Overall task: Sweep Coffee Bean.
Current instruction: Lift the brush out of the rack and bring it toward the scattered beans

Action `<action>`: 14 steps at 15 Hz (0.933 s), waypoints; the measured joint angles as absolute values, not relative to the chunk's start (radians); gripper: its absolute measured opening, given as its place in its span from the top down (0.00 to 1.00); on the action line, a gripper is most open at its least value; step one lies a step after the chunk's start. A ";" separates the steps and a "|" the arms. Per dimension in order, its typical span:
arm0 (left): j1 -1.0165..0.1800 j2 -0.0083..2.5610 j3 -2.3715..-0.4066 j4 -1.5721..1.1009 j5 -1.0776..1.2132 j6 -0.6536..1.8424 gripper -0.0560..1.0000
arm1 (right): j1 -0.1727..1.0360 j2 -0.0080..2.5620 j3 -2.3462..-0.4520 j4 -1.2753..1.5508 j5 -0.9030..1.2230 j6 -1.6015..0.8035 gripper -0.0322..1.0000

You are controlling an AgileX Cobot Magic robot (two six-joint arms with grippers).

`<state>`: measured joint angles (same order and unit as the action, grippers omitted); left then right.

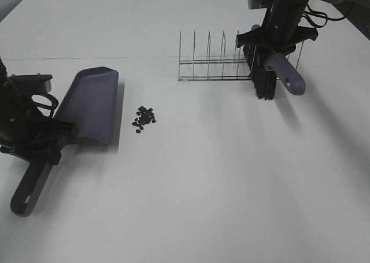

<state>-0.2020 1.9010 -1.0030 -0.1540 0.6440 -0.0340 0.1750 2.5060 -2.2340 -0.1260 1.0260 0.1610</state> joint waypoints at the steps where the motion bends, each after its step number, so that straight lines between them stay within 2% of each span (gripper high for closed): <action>1: -0.202 1.901 -1.003 -0.154 0.644 -0.034 0.62 | 0.176 2.506 -2.260 -0.125 1.052 0.164 0.67; 4: -0.202 1.901 -1.003 -0.153 0.644 -0.034 0.62 | 0.176 2.464 -2.358 -0.125 1.147 0.167 0.67; 9: -0.202 1.901 -1.003 -0.153 0.644 -0.034 0.62 | 0.180 2.337 -2.367 -0.123 1.225 0.164 0.67; 14: -0.202 1.888 -1.003 -0.142 0.693 -0.059 0.62 | 0.317 2.205 -2.286 -0.102 1.226 0.146 0.67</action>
<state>-0.2020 1.8880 -1.0030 -0.1420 0.6930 -0.0590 0.3170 2.2050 -2.2860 -0.1020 1.2260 0.1460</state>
